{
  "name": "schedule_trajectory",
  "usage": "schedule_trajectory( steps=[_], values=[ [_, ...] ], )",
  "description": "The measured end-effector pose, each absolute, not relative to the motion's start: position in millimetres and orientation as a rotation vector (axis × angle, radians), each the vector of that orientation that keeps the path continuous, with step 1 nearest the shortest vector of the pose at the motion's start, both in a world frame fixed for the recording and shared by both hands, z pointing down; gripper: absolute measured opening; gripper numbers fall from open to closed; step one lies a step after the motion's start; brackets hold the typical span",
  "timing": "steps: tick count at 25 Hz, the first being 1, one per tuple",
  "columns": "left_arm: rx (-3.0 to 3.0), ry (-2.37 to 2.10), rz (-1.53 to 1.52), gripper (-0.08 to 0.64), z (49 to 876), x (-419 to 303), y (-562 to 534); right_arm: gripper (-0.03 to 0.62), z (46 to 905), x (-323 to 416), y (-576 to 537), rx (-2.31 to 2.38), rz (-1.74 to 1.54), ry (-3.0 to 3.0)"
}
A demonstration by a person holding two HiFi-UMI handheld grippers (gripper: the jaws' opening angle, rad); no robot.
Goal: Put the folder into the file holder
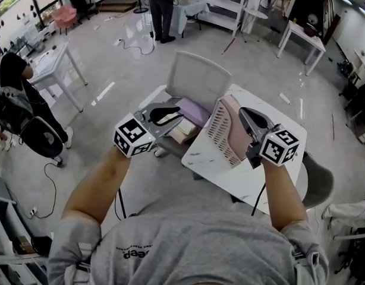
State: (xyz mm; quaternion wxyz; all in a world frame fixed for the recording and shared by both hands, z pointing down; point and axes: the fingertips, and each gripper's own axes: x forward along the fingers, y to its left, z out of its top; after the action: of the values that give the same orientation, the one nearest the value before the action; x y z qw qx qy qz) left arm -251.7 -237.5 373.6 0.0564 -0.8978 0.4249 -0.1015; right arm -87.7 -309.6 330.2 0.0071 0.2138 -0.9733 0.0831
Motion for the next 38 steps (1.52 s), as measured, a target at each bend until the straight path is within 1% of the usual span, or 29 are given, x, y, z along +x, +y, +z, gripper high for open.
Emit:
schedule_trajectory(
  steps=[3,6,12,17,24,28,38],
  values=[
    [-2.666,1.494,-0.161,0.104,373.5,-289.3,-208.1,0.005,335.2,-142.6,-302.5,0.523,0.247,-3.055],
    [-2.578,1.685,-0.1,0.063,378.7,-333.8,-176.9,0.005,345.3,-199.3,-295.6,0.382,0.246,-3.058],
    [-2.409,2.037,-0.003,0.058,394.0,-407.8,-117.2,0.005,367.5,-285.1,-274.2,0.162,0.231,-3.047],
    [-2.253,2.235,-0.001,0.058,398.5,-447.7,-70.8,0.005,381.2,-335.5,-253.1,0.032,0.185,-3.038],
    [-2.105,2.353,0.039,0.058,400.6,-469.0,-38.0,0.005,399.8,-363.8,-239.6,-0.024,0.127,-3.024],
    [-2.095,2.361,0.092,0.058,398.6,-468.7,-36.4,0.004,403.7,-363.0,-239.5,-0.024,0.121,-3.019],
    [-2.129,2.342,0.117,0.058,399.4,-464.4,-46.7,0.003,403.7,-358.1,-245.1,-0.01,0.111,-3.007]
  ],
)
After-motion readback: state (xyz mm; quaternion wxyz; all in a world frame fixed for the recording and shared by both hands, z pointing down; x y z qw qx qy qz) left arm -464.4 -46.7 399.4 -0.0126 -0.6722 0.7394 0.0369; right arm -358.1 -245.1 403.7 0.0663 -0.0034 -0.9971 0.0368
